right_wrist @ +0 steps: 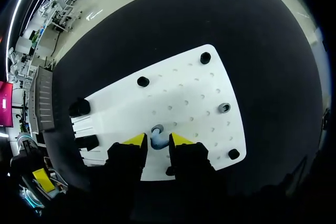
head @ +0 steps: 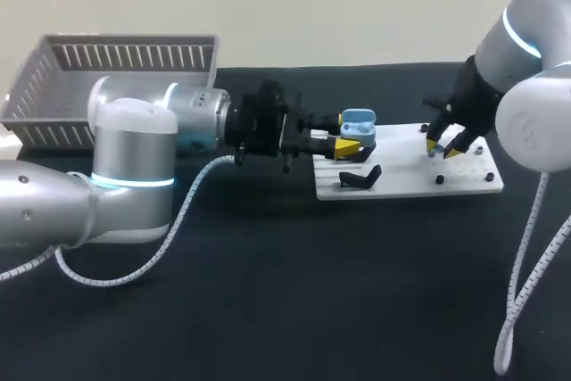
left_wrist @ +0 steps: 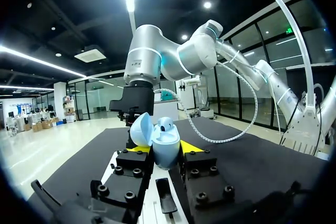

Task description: Pick up each earbud case from the left stands, insert the matching earbuds, close the lid, and place the case in the box.

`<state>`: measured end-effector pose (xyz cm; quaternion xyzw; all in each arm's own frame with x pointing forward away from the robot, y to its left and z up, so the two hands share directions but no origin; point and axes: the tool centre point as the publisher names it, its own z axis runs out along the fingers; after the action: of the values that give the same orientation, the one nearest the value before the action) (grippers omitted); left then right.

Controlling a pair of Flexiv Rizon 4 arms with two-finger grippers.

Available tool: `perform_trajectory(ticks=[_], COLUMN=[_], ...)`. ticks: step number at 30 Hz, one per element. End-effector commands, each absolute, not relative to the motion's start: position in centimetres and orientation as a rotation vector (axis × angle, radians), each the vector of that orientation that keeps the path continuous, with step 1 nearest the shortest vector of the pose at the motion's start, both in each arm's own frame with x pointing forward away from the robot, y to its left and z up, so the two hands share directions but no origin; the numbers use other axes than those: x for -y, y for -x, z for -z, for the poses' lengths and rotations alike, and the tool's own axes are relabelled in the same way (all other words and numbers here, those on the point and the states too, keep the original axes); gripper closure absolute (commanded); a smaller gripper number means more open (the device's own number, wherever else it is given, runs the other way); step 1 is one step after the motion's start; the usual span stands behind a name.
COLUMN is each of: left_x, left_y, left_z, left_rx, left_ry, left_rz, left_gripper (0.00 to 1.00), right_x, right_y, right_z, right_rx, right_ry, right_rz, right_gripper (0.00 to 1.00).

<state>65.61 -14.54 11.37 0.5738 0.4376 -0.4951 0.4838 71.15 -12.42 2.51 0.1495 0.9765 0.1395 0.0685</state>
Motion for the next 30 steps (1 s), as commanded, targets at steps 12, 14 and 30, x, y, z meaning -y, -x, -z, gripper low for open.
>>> perform_trajectory(ticks=[12, 14, 30], left_x=[14.6, 14.6, 14.6], left_y=[-65.5, -65.5, -65.5], left_z=[-11.3, -11.3, -11.3], left_rx=[-1.066, -1.066, -1.066], left_ry=[-1.393, -1.393, -1.393], left_rz=[1.2, 1.2, 1.2], left_gripper=[1.0, 1.0, 1.0], right_x=[11.8, 11.8, 11.1], right_y=[-70.7, -70.4, -64.6], right_z=[-3.3, -3.9, -14.3], right_rx=[-2.937, -2.929, -2.899], right_ry=[-0.444, -0.442, -0.336], right_rz=[-0.414, -0.413, -0.434], right_gripper=[1.0, 1.0, 1.0])
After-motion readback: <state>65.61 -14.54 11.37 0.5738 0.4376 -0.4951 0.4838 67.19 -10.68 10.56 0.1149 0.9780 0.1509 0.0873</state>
